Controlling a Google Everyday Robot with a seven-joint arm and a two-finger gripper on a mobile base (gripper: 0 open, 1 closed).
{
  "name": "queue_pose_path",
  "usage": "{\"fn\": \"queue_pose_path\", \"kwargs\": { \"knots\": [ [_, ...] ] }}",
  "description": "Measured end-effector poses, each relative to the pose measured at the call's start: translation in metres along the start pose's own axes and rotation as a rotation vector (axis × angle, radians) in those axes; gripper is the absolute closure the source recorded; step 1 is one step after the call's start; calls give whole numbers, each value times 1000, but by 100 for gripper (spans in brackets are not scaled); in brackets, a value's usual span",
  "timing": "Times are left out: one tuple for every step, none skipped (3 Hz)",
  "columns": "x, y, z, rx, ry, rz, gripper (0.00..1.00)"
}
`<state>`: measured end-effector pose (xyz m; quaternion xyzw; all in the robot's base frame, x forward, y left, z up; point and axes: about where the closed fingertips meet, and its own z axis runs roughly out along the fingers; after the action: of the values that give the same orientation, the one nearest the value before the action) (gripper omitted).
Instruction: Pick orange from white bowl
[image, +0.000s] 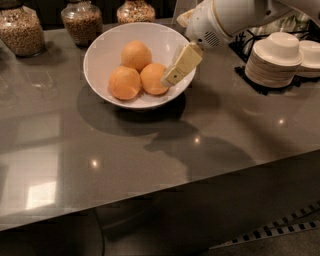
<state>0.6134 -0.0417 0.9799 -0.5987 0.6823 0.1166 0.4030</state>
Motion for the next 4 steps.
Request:
{"fn": "queue_pose_path", "kwargs": {
  "knots": [
    [4, -2, 13, 1, 33, -10, 0],
    [10, -6, 35, -1, 57, -10, 0],
    [15, -10, 56, -1, 67, -3, 11],
    [21, -9, 72, -8, 75, 8, 20]
  ]
}}
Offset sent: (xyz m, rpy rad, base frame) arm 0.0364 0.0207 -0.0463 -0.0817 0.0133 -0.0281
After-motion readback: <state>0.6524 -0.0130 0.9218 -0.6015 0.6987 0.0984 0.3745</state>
